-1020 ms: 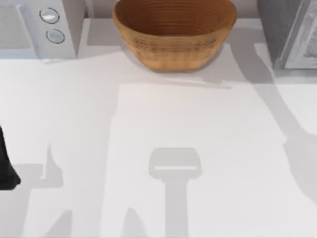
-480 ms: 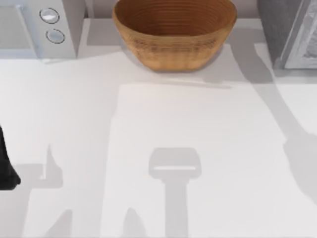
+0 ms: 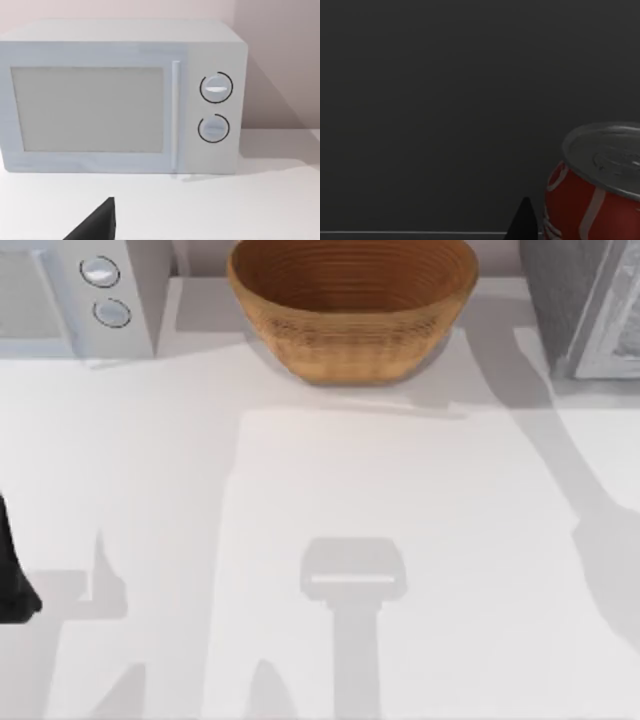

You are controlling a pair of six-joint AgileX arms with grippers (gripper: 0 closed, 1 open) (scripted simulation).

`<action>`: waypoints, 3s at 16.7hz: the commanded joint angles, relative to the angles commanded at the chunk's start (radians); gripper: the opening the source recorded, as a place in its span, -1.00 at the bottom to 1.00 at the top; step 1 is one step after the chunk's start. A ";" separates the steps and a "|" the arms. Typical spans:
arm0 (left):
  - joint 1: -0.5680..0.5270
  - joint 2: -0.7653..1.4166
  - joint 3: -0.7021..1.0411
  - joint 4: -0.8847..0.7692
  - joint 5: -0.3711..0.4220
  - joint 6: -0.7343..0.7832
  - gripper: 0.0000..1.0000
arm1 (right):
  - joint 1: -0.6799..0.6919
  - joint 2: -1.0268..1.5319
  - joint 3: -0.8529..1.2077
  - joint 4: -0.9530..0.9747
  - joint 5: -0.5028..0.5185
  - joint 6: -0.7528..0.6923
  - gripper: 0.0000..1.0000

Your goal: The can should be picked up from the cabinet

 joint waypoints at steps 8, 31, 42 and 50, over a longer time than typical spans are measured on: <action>0.000 0.000 0.000 0.000 0.000 0.000 1.00 | 0.128 -0.240 -0.100 -0.140 0.129 -0.003 -1.00; 0.000 0.000 0.000 0.000 0.000 0.000 1.00 | 0.045 -0.980 -0.961 -0.061 0.037 -0.008 -1.00; 0.000 0.000 0.000 0.000 0.000 0.000 1.00 | -0.247 -1.725 -2.013 0.237 -0.265 -0.013 -1.00; 0.000 0.000 0.000 0.000 0.000 0.000 1.00 | -0.299 -1.860 -2.160 0.294 -0.323 -0.012 -1.00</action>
